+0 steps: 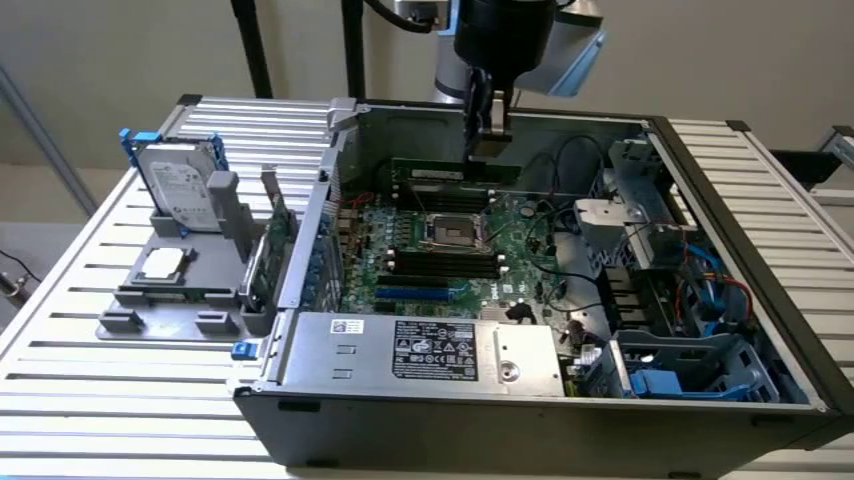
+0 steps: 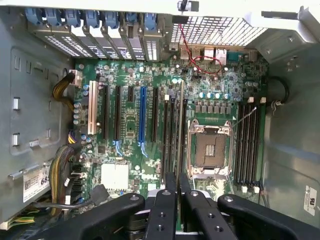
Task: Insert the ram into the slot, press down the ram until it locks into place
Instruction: 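Insert the ram into the slot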
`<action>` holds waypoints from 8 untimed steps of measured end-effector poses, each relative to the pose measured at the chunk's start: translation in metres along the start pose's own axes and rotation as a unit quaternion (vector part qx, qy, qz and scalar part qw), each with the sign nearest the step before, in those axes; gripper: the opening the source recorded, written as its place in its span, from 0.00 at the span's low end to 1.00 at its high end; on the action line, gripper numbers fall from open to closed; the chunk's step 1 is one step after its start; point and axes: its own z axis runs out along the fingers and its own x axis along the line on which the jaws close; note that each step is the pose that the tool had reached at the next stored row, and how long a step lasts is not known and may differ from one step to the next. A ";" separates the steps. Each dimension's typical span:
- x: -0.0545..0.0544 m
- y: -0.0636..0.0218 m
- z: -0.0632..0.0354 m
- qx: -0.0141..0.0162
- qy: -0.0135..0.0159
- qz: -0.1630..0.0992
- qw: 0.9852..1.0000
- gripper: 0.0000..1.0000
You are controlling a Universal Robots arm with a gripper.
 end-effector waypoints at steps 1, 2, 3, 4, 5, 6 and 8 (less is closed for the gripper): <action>0.000 -0.0011 0.0017 0.000 0.000 0.000 1.000 0.13; 0.000 -0.0020 0.0035 0.000 0.000 0.000 1.000 0.13; 0.000 -0.0028 0.0052 0.000 0.000 0.000 1.000 0.13; 0.000 -0.0035 0.0071 0.000 0.000 0.000 1.000 0.13; 0.001 -0.0041 0.0088 0.000 0.000 0.000 1.000 0.13; 0.001 -0.0047 0.0107 0.000 0.000 -0.001 1.000 0.13; 0.001 -0.0051 0.0143 0.000 0.000 -0.001 1.000 0.13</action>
